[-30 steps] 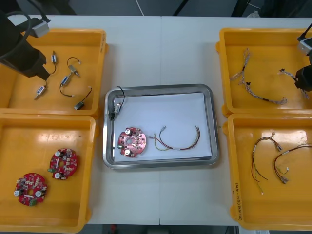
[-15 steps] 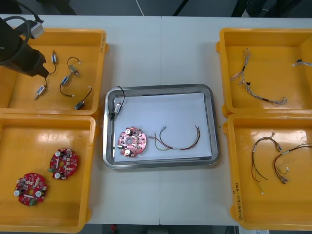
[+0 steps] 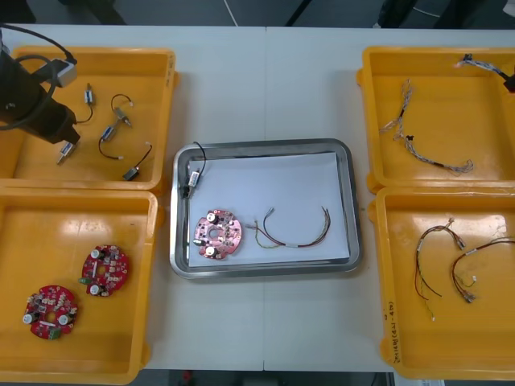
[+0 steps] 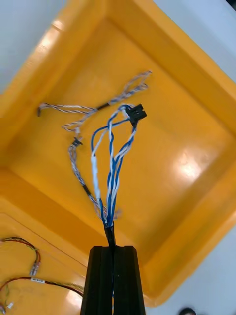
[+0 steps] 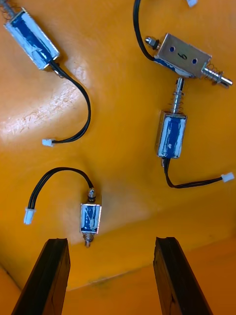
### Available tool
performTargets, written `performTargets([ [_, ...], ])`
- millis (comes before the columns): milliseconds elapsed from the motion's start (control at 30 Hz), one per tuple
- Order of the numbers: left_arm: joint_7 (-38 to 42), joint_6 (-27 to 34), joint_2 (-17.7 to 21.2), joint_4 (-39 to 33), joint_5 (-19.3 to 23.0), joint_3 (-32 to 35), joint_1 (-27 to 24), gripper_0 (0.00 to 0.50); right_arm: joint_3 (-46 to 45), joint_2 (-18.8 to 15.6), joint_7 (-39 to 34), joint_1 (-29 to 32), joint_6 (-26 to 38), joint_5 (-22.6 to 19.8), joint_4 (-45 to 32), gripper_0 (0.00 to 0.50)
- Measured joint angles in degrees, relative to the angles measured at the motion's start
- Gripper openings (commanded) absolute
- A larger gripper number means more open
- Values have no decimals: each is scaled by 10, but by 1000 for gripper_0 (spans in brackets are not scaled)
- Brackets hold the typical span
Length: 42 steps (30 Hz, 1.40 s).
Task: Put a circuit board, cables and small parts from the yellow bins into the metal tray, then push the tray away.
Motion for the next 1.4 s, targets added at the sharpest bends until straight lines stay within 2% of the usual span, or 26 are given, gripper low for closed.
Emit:
performTargets([
  [200, -19, -40, 0, 23, -1, -33, 0, 500, 46, 0, 0, 0, 0, -54, -42, 0],
  [367, -19, -67, 0, 46, -1, -54, 0, 500, 82, 6, 0, -3, 0, -76, -83, 0],
  [733, -19, -101, 0, 51, 3, -71, 1, 500, 163, 67, 0, -41, 1, -76, -107, 0],
  [967, -19, -116, 0, 51, 4, -71, 2, 500, 232, 100, 0, -66, 2, -59, -107, 0],
  [1400, -19, -123, 0, 51, 4, -71, 17, 500, 368, 113, 2, -67, -9, -41, -107, 0],
])
